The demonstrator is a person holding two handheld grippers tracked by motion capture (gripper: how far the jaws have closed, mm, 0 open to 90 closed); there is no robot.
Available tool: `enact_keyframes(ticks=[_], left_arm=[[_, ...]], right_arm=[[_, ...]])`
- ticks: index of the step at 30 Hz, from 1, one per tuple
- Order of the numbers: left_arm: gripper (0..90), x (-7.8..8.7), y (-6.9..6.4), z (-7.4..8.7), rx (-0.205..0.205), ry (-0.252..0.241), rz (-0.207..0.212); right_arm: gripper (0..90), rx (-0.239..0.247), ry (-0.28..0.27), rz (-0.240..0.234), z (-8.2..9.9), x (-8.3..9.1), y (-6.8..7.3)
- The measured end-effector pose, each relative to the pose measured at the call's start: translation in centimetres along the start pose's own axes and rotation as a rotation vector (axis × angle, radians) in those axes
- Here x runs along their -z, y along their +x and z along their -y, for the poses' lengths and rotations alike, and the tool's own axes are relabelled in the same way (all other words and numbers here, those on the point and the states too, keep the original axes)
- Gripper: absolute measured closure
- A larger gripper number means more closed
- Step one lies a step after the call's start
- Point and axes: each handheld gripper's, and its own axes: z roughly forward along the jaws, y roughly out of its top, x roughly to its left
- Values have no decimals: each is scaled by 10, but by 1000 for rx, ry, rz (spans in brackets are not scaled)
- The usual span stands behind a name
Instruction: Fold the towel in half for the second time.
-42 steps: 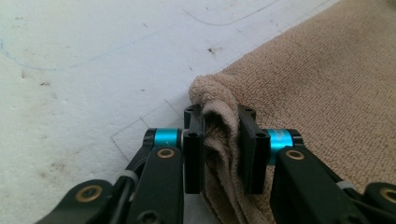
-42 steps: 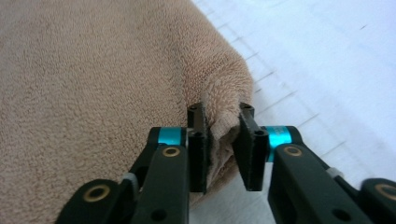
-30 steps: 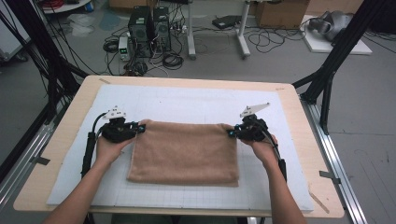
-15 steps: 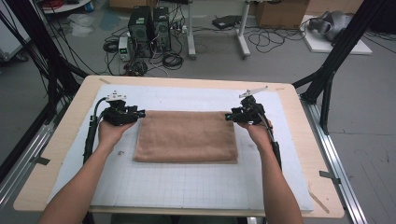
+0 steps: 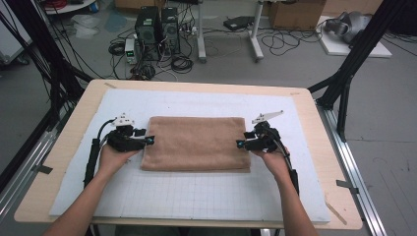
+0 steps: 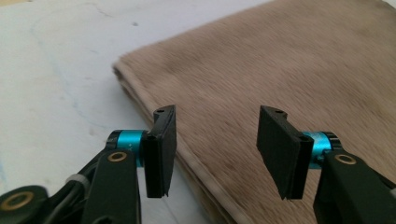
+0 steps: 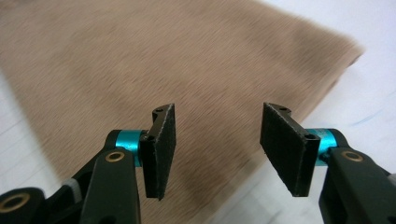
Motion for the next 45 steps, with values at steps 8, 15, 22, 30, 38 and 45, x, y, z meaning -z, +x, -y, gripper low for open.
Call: enact_keyframes(ticks=[8, 15, 22, 30, 38, 45], left_arm=[[554, 2, -5, 19, -7, 86, 8], [549, 2, -5, 24, 4, 69, -7], [516, 6, -7, 22, -4, 52, -9], [442, 19, -14, 21, -3, 4, 17], [349, 35, -22, 27, -21, -4, 19], [326, 47, -29, 35, -11, -29, 23]], right_arm=[[558, 17, 63, -12, 25, -4, 23], [609, 36, 86, 2, 30, -4, 32], [550, 21, 44, -25, 36, 1, 33], [344, 11, -43, -17, 36, 14, 33], [248, -1, -103, -9, 44, 29, 33], [217, 17, -103, -1, 54, 40, 40]])
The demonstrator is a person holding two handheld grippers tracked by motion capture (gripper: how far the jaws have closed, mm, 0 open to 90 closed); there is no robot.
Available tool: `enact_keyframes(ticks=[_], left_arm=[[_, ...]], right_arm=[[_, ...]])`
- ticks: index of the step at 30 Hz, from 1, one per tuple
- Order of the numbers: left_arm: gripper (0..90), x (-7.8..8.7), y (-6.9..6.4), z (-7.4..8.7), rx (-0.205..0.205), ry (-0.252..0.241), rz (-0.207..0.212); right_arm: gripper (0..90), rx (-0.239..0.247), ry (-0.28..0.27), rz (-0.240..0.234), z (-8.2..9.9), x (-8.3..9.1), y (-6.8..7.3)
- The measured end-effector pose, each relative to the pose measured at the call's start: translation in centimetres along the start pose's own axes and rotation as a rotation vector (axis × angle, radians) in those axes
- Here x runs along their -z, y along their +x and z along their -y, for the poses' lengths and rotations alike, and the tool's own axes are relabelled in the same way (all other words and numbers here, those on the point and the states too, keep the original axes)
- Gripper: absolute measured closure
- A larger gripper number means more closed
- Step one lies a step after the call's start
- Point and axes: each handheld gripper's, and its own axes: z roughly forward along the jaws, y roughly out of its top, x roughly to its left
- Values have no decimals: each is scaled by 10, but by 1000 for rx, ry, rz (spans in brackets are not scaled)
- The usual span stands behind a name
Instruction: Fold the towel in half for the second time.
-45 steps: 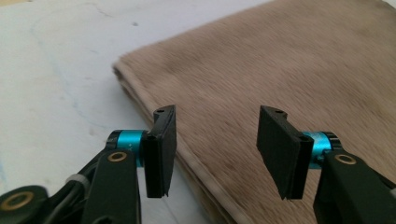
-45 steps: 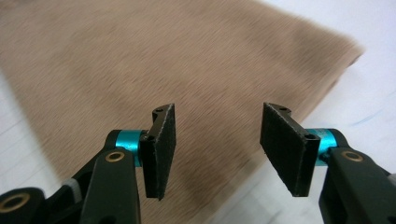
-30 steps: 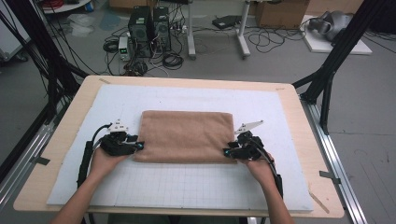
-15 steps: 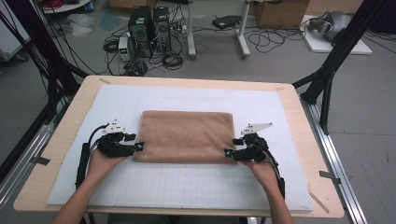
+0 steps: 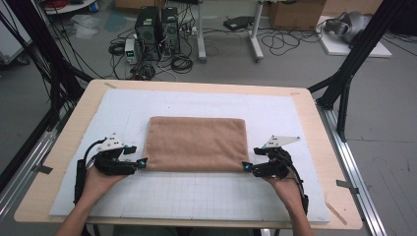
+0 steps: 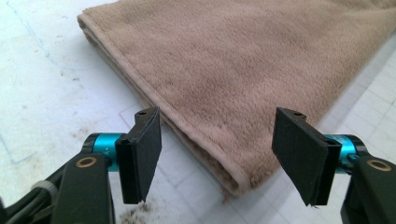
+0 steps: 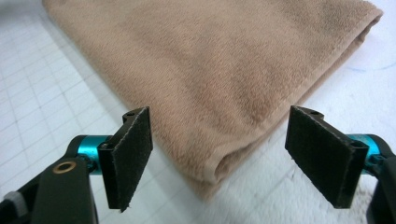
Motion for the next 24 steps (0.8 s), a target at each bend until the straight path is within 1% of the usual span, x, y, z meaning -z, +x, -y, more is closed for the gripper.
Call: enact_keyframes(ticks=[6, 10, 13, 14, 15, 19, 20, 24], left_arm=[[310, 9, -5, 5, -5, -15, -2], [303, 15, -9, 8, -13, -27, 4], [299, 19, -11, 12, -6, -33, 11], [299, 20, -12, 13, -10, -35, 12], [299, 21, -12, 14, -18, -32, 7], [298, 26, -12, 17, -16, -40, 1], [298, 27, -12, 18, -13, -41, 1], [298, 28, -13, 22, -17, -40, -8]], right_arm=[[210, 12, -13, 5, 7, 12, 6], [204, 16, -13, 10, 12, 18, 8], [204, 14, -17, 17, 15, 21, 10], [204, 18, -21, 17, 16, 22, 11], [204, 20, -21, 18, 17, 23, 12], [203, 30, -15, 15, 21, 26, 14], [201, 19, -11, 13, 23, 26, 14], [198, 18, -10, 6, 27, 24, 12]])
